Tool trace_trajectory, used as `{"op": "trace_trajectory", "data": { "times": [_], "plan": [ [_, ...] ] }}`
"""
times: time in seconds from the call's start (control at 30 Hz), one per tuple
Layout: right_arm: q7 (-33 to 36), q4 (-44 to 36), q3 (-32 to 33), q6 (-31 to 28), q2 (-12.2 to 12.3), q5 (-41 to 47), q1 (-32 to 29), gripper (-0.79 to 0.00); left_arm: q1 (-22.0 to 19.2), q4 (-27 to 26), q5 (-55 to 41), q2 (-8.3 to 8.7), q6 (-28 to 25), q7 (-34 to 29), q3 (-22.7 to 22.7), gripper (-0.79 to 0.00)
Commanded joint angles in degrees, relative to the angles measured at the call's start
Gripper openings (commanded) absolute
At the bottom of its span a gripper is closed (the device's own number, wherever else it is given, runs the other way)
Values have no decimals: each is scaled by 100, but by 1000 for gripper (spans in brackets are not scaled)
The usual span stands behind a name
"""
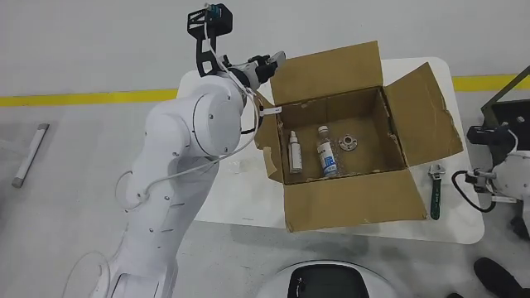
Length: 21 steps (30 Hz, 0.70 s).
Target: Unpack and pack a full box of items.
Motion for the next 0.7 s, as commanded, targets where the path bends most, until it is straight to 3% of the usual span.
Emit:
{"op": "trace_trajectory", "data": {
  "times": [0.0,0.1,0.27,0.67],
  "plan": [
    [0,177,-130,0,-16,95,149,-785,0,0,0,0,0,0,0,0],
    [0,172,-262,0,-23,72,261,-760,0,0,0,0,0,0,0,0],
    [0,124,-428,0,-15,46,326,-520,0,0,0,0,0,0,0,0],
    [0,388,-783,0,-20,101,467,-477,0,0,0,0,0,0,0,0]
  ]
}}
